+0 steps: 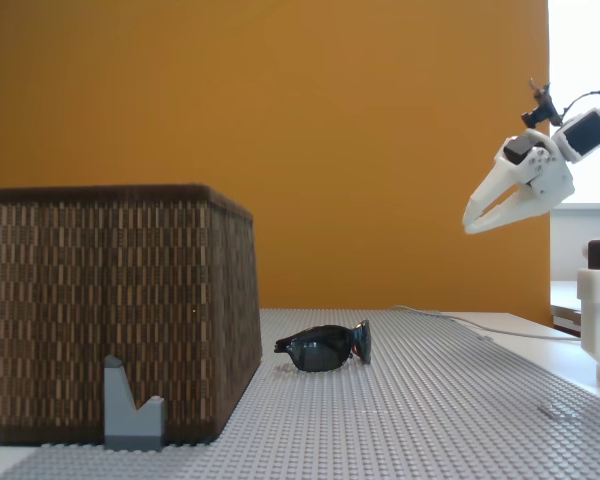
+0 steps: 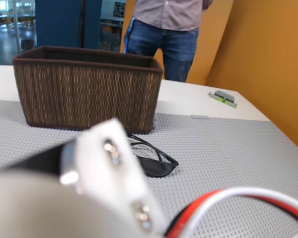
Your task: Grasp a glasses and put it in the bin.
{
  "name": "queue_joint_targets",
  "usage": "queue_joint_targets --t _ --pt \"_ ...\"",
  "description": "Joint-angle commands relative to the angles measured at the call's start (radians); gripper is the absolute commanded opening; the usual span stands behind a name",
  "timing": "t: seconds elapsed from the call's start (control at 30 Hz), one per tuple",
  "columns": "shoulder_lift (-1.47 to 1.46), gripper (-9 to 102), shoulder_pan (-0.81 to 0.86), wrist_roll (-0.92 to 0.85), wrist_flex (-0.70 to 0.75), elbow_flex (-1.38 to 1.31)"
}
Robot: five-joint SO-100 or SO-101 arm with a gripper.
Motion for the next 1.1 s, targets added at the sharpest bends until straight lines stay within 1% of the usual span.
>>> queue_joint_targets --t 0.0,0.13,0.23,0.33,0.47,0.53,0.63,0.67,0.73,0.9,1.07 --pt "-0.077 0 0.066 -0.014 -0.037 -0.041" --pt "-0.183 0 0.144 0.002 -0.115 -0.072" --pt "-0.265 0 0.235 0.029 -0.175 -0.089" --pt "-0.331 0 0.314 0.017 -0.227 -0.08" --pt "-0.449 3 0.391 0.014 -0.327 -0.051" --pt "-0.506 9 0.419 0.021 -0.374 -0.026" --pt "-0.581 17 0.426 0.034 -0.394 -0.029" --pt "-0.6 18 0.423 0.038 -0.402 -0.031" --pt "-0.635 19 0.402 0.044 -0.42 -0.026" --pt "-0.738 23 0.318 0.097 -0.449 -0.028" --pt "-0.922 23 0.282 0.169 -0.492 -0.081"
